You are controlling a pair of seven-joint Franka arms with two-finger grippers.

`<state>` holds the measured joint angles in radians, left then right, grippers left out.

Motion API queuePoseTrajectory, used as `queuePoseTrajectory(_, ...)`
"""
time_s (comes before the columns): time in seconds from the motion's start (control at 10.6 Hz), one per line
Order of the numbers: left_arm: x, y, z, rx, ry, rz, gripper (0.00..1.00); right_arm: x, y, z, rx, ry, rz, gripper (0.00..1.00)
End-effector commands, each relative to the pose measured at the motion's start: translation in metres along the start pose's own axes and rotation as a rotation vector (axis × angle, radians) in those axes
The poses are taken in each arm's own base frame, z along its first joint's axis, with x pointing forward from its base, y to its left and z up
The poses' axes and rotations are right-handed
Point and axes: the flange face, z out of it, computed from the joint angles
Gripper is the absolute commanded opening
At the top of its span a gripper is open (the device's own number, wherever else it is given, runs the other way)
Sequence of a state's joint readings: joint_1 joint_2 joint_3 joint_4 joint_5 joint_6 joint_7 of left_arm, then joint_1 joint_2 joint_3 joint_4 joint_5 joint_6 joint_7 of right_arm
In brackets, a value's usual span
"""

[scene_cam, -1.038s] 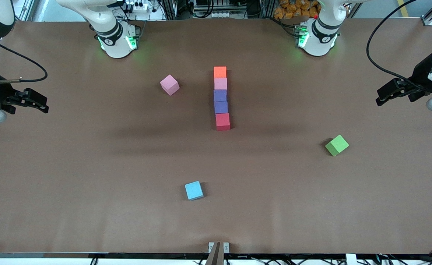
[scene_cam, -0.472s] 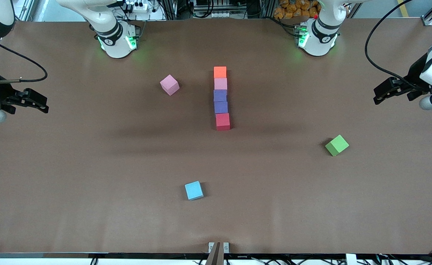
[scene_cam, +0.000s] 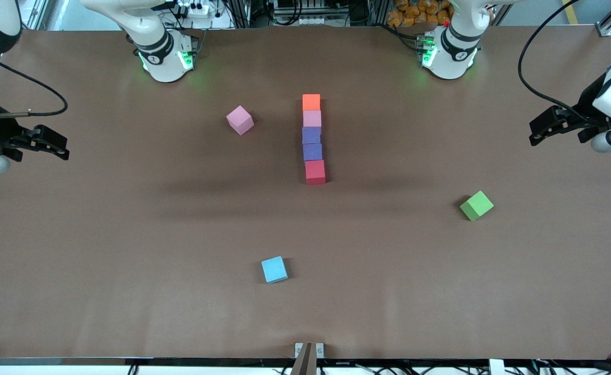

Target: Arrange blocks into number 1

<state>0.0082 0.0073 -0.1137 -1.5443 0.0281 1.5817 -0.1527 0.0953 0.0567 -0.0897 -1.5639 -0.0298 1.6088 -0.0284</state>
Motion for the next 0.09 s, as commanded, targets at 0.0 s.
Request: queuePoseTrajectory(0.0, -0.0044, -0.0051, -0.0080, 0.028, 0.001, 0.023, 1.00, 0.0018, 0.0017, -0.0035, -0.010, -0.005, -0.006, 1.00)
